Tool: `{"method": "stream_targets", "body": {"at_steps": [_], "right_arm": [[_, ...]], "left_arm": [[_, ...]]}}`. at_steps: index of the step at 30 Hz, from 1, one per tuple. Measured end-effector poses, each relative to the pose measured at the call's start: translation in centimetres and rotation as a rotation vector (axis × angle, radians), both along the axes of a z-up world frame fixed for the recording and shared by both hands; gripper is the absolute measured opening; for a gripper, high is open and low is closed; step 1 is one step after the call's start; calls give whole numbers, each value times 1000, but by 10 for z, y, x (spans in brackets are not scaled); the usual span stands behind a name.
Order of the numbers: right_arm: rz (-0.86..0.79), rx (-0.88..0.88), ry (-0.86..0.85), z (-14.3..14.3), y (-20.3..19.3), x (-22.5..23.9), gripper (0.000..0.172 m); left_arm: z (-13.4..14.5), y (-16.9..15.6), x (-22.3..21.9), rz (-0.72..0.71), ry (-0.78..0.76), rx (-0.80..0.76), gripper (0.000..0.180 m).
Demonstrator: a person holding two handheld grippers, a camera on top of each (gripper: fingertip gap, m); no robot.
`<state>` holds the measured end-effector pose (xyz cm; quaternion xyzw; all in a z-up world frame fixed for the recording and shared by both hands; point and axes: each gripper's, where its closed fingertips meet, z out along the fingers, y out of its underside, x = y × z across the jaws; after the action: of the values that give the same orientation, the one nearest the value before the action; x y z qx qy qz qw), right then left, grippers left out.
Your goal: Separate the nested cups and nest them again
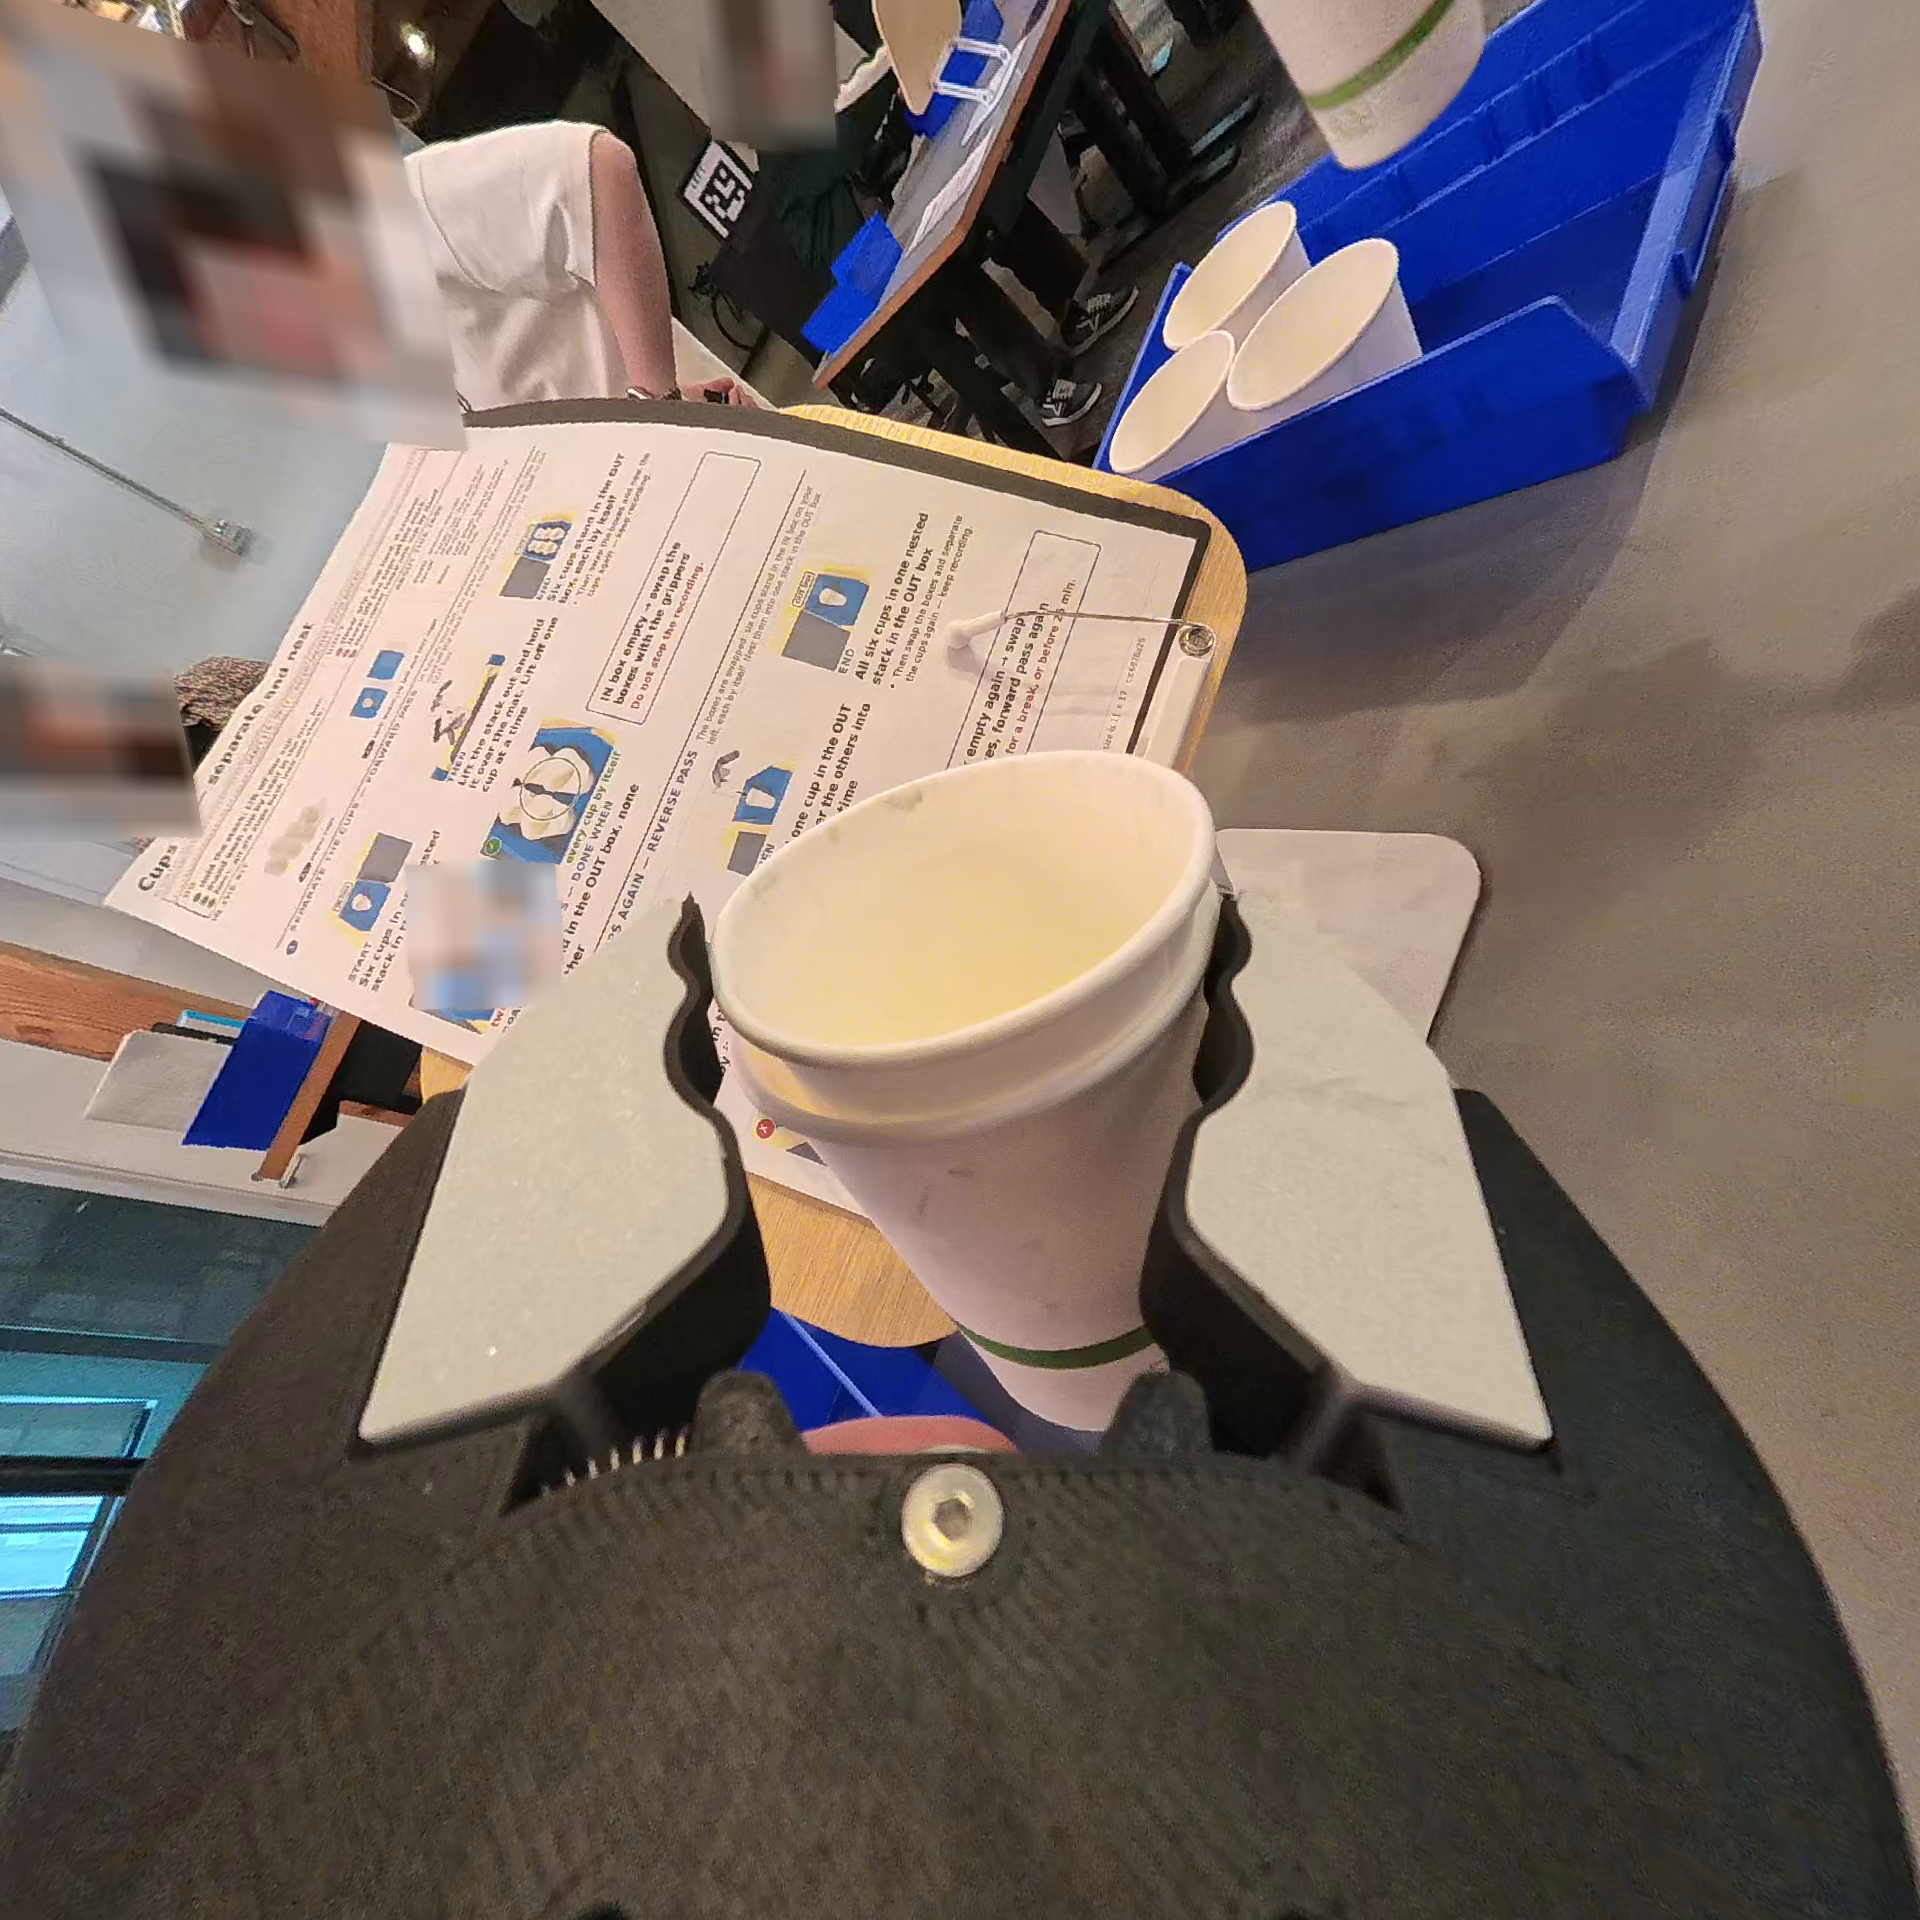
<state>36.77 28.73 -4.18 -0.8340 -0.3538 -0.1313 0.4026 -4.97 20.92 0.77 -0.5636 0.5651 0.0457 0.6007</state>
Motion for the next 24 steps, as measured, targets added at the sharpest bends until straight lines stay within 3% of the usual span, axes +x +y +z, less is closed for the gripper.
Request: {"method": "stream_targets", "body": {"at_steps": [10,18,24], "right_arm": [[26,-245,86,-84,29,20,3],[83,-301,139,-116,38,22,3],[99,-304,178,-120,39,20,3]], "left_arm": [[1,-1,-1,2,0,4,90],[1,-1,-2,3,2,6,90],[2,-2,-1,1,3,9,90]]}}
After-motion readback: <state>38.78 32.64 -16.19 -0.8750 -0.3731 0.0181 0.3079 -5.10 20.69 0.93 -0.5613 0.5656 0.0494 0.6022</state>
